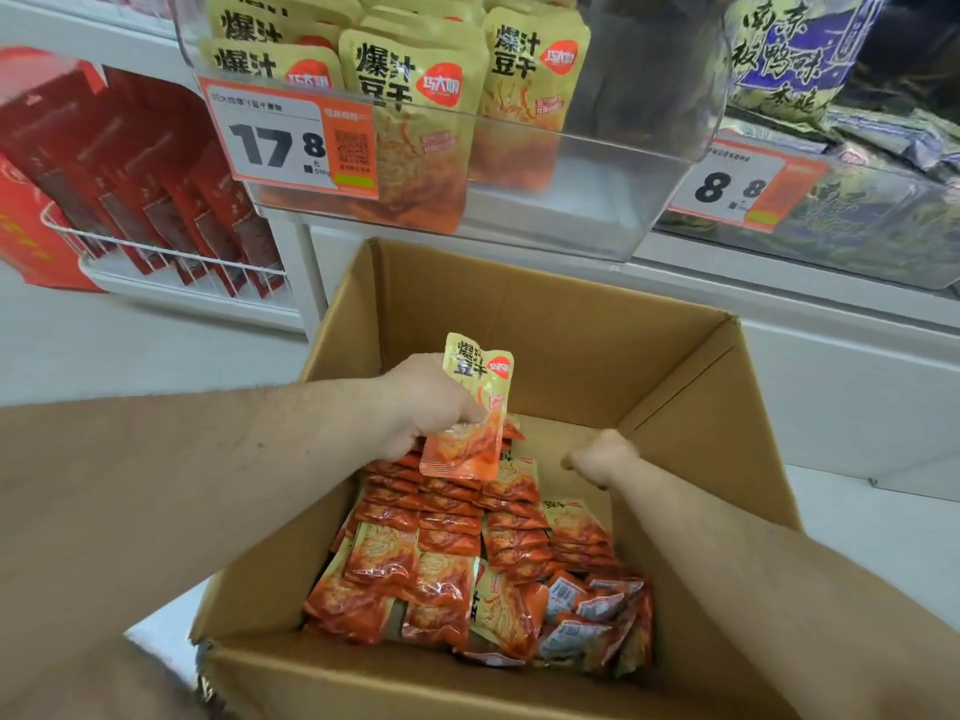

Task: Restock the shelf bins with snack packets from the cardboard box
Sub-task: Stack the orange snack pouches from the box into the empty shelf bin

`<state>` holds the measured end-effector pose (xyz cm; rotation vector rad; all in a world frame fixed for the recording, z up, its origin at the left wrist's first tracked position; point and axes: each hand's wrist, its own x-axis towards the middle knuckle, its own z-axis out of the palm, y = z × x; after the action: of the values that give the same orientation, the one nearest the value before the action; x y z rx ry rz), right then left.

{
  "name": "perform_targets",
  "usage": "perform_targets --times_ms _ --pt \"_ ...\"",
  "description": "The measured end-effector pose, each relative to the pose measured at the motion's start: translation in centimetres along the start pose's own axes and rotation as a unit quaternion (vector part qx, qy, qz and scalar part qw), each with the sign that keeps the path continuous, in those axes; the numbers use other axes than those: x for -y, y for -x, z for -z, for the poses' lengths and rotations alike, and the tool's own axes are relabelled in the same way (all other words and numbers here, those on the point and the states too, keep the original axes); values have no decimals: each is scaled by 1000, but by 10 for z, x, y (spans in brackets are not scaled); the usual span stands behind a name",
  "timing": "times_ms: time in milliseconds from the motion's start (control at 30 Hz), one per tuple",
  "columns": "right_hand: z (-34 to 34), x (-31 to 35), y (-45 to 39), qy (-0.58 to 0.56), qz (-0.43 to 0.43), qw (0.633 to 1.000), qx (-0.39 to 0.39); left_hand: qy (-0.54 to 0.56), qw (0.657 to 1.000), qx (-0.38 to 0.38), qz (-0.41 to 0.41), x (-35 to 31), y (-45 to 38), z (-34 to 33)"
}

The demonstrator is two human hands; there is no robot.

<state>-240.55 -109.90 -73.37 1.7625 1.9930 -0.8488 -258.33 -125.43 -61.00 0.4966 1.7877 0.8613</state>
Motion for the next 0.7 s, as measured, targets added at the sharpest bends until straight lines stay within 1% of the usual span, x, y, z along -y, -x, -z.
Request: perform_targets --times_ms 33,67,100,200,267,300,367,400,500,567,633,667,700 --pt "-12 -11 -11 90 -11 995 44 -28 1000 6 -3 1 0 0" --pt "-23 -19 -19 155 -19 985 74 -52 999 8 -7 1 -2 0" --pt "-31 -23 -21 191 -23 977 93 -70 997 9 -10 2 -4 0" --pt "-42 -25 -23 160 -59 980 106 -85 996 12 -6 3 -11 3" --pt "-44 -23 -26 153 -55 980 110 -81 997 12 -2 3 -14 6" --pt "-46 -24 -26 138 -59 984 95 -77 997 11 0 2 -14 8" --pt "-48 -31 -26 180 -41 981 56 -70 997 6 -1 1 -14 10" --pt "-44 -32 -21 194 -58 979 37 -69 998 2 -4 1 -14 12" --pt "-35 -40 -9 139 -81 987 -20 -69 998 -6 -13 -2 -10 15" --pt "-22 -44 1 68 -82 993 -50 -70 997 -7 -24 -4 -5 16" --pt "-5 -42 12 -61 -78 993 -63 -74 997 -10 -34 -6 2 18" --pt "4 -38 19 -152 -66 984 -59 -72 997 -13 -39 -8 6 19" --pt "13 -33 29 -247 -50 967 -47 -68 997 -16 -43 -9 10 20"
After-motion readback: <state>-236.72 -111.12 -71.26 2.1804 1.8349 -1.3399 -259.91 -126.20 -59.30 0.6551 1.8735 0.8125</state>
